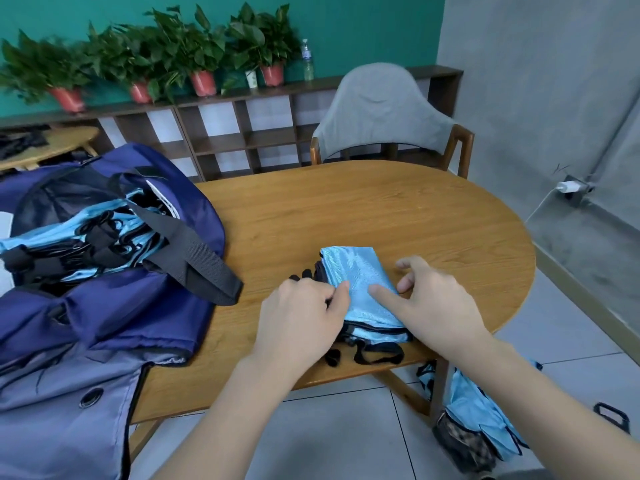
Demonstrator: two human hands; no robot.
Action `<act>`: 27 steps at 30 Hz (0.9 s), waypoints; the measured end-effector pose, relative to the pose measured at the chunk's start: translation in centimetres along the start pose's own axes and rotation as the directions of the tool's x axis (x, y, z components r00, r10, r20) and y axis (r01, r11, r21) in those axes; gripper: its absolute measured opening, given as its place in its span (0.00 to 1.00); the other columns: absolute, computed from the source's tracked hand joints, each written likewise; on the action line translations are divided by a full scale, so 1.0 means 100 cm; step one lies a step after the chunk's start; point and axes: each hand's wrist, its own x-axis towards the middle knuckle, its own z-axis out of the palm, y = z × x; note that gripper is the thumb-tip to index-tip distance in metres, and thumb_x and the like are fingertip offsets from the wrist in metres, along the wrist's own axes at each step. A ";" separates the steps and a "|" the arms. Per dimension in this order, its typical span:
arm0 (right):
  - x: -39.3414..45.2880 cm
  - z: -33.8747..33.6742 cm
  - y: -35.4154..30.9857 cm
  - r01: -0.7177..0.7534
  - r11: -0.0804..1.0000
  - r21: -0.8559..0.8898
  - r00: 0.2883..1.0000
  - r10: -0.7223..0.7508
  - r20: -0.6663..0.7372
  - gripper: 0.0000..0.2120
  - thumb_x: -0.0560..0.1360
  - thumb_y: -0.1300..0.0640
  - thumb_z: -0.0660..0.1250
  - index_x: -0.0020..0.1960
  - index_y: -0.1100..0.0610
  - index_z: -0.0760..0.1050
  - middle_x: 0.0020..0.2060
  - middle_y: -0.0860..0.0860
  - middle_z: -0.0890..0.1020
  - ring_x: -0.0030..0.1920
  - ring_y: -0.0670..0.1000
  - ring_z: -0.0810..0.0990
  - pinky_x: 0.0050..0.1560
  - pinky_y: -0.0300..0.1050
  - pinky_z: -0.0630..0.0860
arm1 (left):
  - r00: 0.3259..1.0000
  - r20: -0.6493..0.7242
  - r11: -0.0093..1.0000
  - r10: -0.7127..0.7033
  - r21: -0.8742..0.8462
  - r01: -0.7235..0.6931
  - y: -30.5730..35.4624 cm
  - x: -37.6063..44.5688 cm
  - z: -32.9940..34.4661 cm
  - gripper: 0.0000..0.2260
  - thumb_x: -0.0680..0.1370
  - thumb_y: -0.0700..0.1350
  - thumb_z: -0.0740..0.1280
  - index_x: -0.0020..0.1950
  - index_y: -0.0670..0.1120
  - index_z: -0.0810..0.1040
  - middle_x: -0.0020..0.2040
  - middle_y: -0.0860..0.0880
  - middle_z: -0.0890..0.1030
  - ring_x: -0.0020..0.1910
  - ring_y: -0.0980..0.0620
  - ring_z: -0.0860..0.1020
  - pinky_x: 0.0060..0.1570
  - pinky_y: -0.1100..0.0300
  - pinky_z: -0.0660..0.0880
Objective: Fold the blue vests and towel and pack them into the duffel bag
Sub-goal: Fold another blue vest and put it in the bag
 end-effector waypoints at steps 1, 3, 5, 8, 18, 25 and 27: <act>-0.001 -0.001 -0.002 -0.014 1.000 0.000 1.000 0.014 0.020 0.31 0.71 0.30 0.66 0.67 0.46 0.70 0.45 0.38 0.77 0.51 0.48 0.79 0.53 0.50 0.77 | 1.000 -0.014 1.000 -0.004 -0.007 0.004 0.002 -0.002 0.002 0.23 0.80 0.64 0.58 0.38 0.49 0.80 0.26 0.48 0.73 0.34 0.48 0.74 0.35 0.55 0.73; -0.004 -0.005 -0.005 -0.041 0.999 -0.006 0.998 0.041 0.050 0.32 0.71 0.32 0.68 0.69 0.47 0.70 0.43 0.38 0.77 0.52 0.49 0.79 0.53 0.49 0.76 | 0.999 -0.031 0.999 -0.021 -0.043 0.020 0.005 -0.008 0.008 0.18 0.78 0.65 0.62 0.42 0.55 0.82 0.30 0.52 0.78 0.37 0.51 0.77 0.36 0.58 0.71; -0.007 -0.008 -0.007 -0.074 0.997 -0.025 0.993 0.076 0.085 0.31 0.72 0.34 0.69 0.69 0.49 0.71 0.44 0.39 0.79 0.53 0.51 0.80 0.52 0.48 0.75 | 0.997 -0.065 0.997 -0.031 -0.079 0.026 0.010 -0.013 0.013 0.14 0.77 0.66 0.63 0.50 0.60 0.83 0.32 0.54 0.80 0.39 0.55 0.79 0.36 0.60 0.67; -0.006 -0.010 -0.010 -0.121 0.993 -0.004 0.980 0.120 0.159 0.24 0.72 0.38 0.72 0.60 0.51 0.76 0.46 0.45 0.81 0.51 0.52 0.81 0.52 0.49 0.78 | 0.993 -0.115 0.998 0.007 -0.067 -0.015 0.011 -0.018 0.021 0.13 0.77 0.65 0.64 0.51 0.60 0.82 0.27 0.54 0.75 0.35 0.55 0.77 0.34 0.60 0.66; 0.002 -0.014 0.001 -0.057 0.792 0.608 0.976 -0.085 0.203 0.07 0.71 0.66 0.74 0.41 0.56 0.80 0.32 0.48 0.80 0.33 0.47 0.76 0.36 0.39 0.72 | 0.931 -0.347 0.935 0.116 -0.276 -0.220 -0.002 -0.009 0.021 0.18 0.69 0.56 0.76 0.59 0.59 0.82 0.52 0.58 0.73 0.53 0.54 0.75 0.54 0.51 0.76; 0.002 -0.037 0.008 -0.061 0.673 0.737 0.881 -0.310 0.356 0.11 0.74 0.66 0.74 0.55 0.56 0.84 0.48 0.56 0.87 0.43 0.52 0.85 0.44 0.41 0.81 | 0.977 0.009 0.646 0.213 -0.751 -0.134 -0.023 0.011 -0.021 0.10 0.71 0.47 0.79 0.49 0.61 0.87 0.75 0.60 0.69 0.75 0.62 0.64 0.75 0.49 0.63; 0.004 -0.038 0.009 -0.082 0.668 0.739 0.868 -0.316 0.382 0.13 0.73 0.66 0.74 0.56 0.55 0.85 0.49 0.56 0.87 0.46 0.55 0.86 0.49 0.46 0.82 | 0.945 0.183 0.593 0.273 -0.805 -0.015 -0.026 0.013 -0.025 0.07 0.72 0.44 0.78 0.48 0.54 0.89 0.64 0.55 0.81 0.65 0.63 0.75 0.68 0.55 0.70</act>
